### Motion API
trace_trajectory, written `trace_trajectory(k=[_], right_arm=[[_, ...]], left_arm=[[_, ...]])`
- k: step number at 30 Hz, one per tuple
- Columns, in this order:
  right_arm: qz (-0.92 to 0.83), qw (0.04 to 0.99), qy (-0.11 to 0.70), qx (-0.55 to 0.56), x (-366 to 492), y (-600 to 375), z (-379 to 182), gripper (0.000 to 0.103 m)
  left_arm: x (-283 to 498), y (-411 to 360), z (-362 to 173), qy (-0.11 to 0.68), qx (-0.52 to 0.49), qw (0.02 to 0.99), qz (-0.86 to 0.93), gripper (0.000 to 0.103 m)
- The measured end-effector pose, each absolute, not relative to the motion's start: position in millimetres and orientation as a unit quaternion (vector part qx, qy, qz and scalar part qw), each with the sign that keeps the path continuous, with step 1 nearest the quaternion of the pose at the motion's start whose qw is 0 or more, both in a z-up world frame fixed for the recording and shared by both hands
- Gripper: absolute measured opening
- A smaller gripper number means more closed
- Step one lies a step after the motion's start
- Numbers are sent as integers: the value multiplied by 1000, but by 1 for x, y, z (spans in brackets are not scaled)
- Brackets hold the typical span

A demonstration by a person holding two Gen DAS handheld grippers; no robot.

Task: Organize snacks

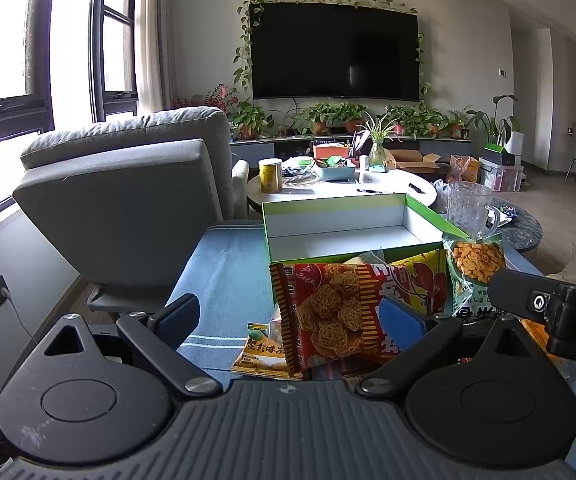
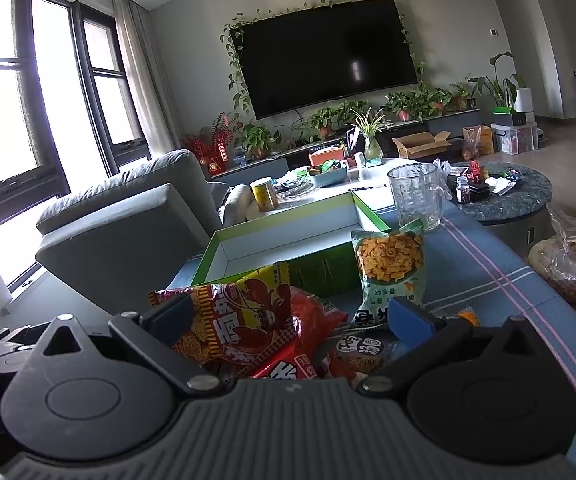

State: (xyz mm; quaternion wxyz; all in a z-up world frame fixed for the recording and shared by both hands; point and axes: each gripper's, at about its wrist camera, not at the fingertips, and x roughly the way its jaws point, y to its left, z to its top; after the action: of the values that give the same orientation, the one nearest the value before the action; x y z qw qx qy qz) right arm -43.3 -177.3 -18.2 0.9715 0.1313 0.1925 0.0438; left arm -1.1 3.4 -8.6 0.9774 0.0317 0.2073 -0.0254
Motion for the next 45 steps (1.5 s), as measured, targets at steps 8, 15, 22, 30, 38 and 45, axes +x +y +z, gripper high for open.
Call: trace_trajectory(k=[8,15,22,30,38,45], right_arm=[[43,971,193,132,-43,-177,-18,68],[45,970,199,133,-41,-178,-22,68],[46,969,203,134,-40,-180,-21,68],[49,967,208,136,-40,-180,-21,68],[51,966,214,137,-39,-179,-21,68],[52,965,218,139,-39,-180,-22,68]], left_arm=[[0,4,-9,209,30,977,-24,96],[0,3,-10,213,29,976,-25,96],[1,3,-10,214,30,976,-25,96],[1,4,-11,217,29,975,-24,96],[2,5,-12,222,29,974,-22,96],[3,5,-13,223,31,974,-22,96]])
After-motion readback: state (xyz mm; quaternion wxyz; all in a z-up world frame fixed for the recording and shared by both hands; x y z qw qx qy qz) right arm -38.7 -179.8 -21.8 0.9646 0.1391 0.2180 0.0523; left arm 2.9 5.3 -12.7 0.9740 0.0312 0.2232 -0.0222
